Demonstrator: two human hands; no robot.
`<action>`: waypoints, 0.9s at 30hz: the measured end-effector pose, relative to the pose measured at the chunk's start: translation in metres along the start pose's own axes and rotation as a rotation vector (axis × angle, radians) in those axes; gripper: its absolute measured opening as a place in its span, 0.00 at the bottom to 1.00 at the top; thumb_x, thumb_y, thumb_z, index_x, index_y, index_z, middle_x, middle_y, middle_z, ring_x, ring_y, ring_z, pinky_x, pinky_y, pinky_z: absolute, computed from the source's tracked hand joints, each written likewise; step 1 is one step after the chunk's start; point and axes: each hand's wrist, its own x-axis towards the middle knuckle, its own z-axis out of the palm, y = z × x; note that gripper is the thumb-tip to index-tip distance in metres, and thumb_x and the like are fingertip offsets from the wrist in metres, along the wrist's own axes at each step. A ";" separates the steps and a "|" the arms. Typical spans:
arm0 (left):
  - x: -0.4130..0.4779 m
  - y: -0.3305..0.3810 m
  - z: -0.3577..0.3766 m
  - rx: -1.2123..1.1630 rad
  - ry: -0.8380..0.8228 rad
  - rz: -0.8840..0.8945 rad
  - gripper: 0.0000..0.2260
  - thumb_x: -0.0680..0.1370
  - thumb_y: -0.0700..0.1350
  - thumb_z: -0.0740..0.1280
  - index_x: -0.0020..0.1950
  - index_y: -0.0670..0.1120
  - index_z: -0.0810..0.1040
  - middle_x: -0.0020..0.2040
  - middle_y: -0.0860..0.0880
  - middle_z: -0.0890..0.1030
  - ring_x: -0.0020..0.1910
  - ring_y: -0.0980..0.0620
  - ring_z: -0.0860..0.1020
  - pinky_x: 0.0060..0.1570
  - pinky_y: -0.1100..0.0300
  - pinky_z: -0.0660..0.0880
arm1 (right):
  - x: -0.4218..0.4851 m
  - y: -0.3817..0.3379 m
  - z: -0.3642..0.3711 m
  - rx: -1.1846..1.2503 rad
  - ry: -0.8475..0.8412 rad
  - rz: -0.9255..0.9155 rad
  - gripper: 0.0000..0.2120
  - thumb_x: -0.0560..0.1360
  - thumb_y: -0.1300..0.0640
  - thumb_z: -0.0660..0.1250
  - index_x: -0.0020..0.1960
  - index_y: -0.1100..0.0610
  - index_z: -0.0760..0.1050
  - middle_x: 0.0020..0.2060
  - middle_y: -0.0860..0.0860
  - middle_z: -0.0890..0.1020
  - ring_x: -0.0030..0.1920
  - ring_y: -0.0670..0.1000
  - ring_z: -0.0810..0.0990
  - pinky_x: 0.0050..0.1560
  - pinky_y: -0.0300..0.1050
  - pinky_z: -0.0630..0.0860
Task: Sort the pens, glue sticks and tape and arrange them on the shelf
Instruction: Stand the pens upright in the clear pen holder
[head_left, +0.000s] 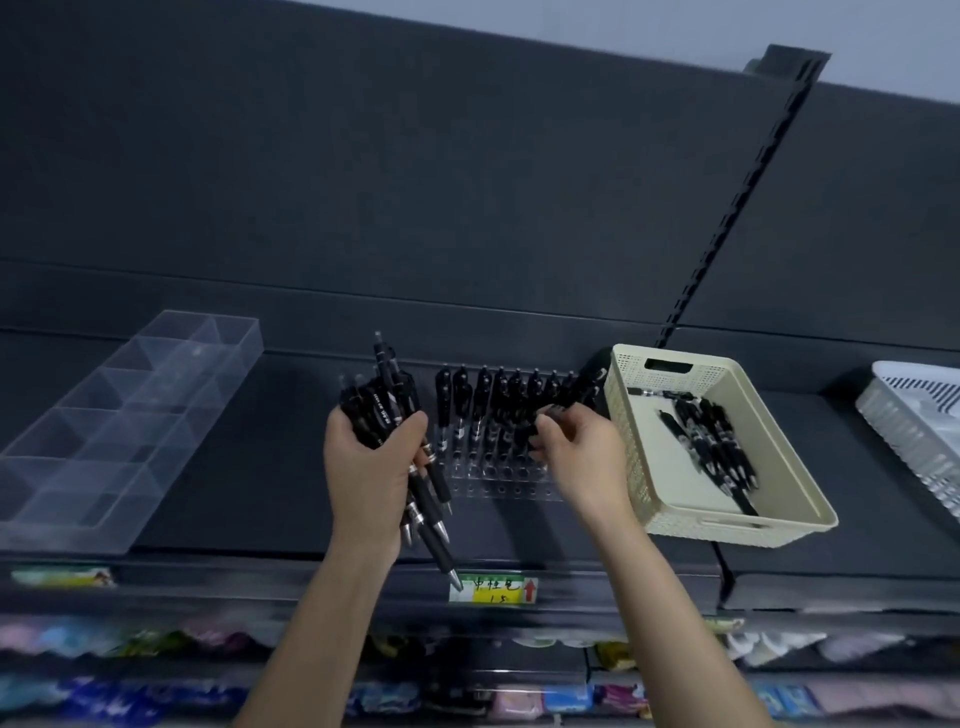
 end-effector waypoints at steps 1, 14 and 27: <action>0.001 -0.002 -0.003 -0.013 0.009 -0.010 0.10 0.73 0.35 0.70 0.48 0.45 0.72 0.35 0.48 0.76 0.30 0.53 0.74 0.31 0.59 0.73 | 0.002 0.000 0.004 -0.033 -0.007 -0.021 0.03 0.78 0.60 0.63 0.47 0.57 0.75 0.40 0.52 0.83 0.37 0.44 0.82 0.40 0.42 0.81; 0.013 -0.018 -0.019 -0.092 0.133 -0.085 0.10 0.74 0.35 0.69 0.51 0.43 0.71 0.33 0.47 0.74 0.26 0.54 0.73 0.26 0.63 0.73 | 0.010 0.000 0.051 -0.306 -0.193 -0.192 0.10 0.78 0.58 0.65 0.41 0.63 0.74 0.35 0.55 0.82 0.36 0.53 0.82 0.36 0.48 0.79; 0.013 -0.024 -0.018 -0.134 0.148 -0.079 0.09 0.74 0.35 0.69 0.49 0.43 0.71 0.32 0.48 0.74 0.27 0.54 0.72 0.26 0.62 0.73 | 0.017 0.000 0.065 -0.484 -0.319 -0.163 0.11 0.77 0.57 0.66 0.43 0.65 0.77 0.33 0.54 0.77 0.32 0.51 0.75 0.33 0.40 0.71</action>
